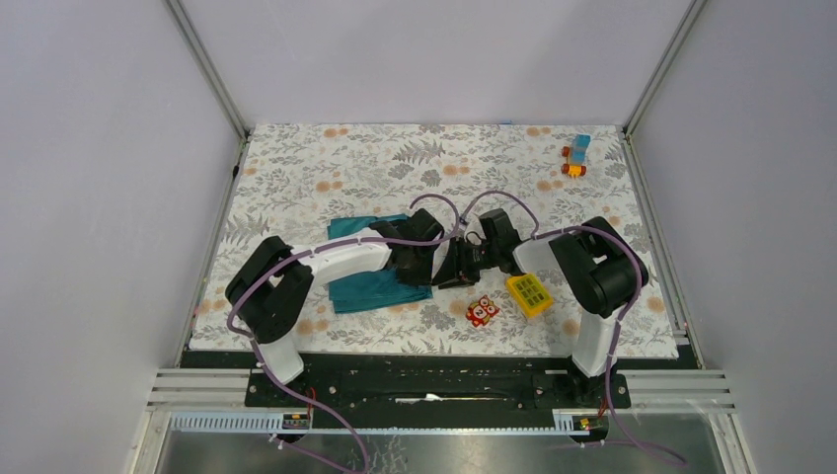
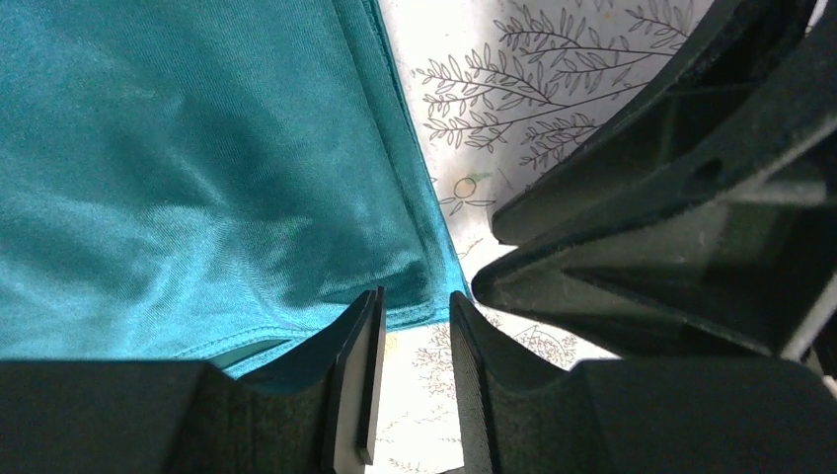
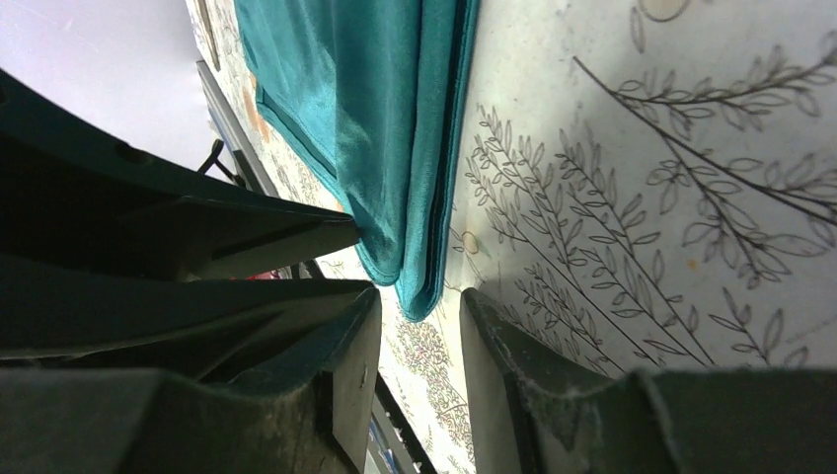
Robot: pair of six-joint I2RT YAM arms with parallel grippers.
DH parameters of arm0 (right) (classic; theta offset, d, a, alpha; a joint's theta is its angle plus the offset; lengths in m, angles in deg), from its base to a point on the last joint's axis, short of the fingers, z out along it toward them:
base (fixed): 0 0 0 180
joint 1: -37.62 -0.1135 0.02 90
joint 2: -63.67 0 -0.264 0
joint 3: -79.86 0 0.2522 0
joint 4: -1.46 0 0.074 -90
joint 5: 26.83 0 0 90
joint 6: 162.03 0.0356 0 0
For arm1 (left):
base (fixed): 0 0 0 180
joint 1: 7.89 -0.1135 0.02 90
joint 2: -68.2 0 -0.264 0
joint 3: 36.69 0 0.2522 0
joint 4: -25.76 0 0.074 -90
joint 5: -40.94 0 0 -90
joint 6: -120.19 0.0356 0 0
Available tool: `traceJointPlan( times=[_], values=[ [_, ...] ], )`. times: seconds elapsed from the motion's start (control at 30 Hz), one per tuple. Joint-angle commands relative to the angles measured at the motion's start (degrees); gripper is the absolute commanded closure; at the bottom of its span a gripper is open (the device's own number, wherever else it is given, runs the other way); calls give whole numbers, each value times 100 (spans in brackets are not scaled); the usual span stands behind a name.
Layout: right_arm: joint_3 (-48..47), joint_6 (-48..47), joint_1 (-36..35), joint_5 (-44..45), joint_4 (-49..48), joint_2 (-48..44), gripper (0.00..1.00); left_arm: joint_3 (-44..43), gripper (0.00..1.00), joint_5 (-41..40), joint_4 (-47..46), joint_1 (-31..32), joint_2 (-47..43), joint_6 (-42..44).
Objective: Fold the napkin into a case and place the utensils inside
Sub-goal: Smooth out the lower triangle-folded napkin at the center of the board.
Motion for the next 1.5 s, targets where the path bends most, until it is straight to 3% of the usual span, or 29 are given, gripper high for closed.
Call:
traceJointPlan(
  times=[0.0, 0.3, 0.47, 0.63, 0.9, 1.03, 1.27, 1.33, 1.47],
  values=[
    [3, 1, -171, -178, -315, 89, 59, -200, 67, -160, 49, 43, 134, 76],
    [19, 13, -329, -104, -384, 157, 73, -198, 69, -53, 0, 140, 311, 17],
    [18, 17, -380, -73, -415, 226, 89, -192, 85, -57, -18, 179, 251, -48],
    [37, 83, -388, -72, -515, 264, 93, -205, 91, 75, -53, 211, 109, -134],
    [85, 158, -385, 72, -504, 171, 96, -285, 91, 306, -54, 340, 117, -253],
    [63, 216, -364, 179, -443, 69, 95, -284, 85, 352, -62, 386, 83, -308],
    [-26, 21, -114, 419, -40, -148, 88, -419, 53, 282, 148, 388, -270, -244],
    [-228, -199, -90, 570, 261, -162, 80, -487, 45, 220, 284, 368, -439, -187],
    [-719, -402, -49, 893, 449, -98, 57, -515, 41, 265, 464, -33, -918, 3]
  ],
)
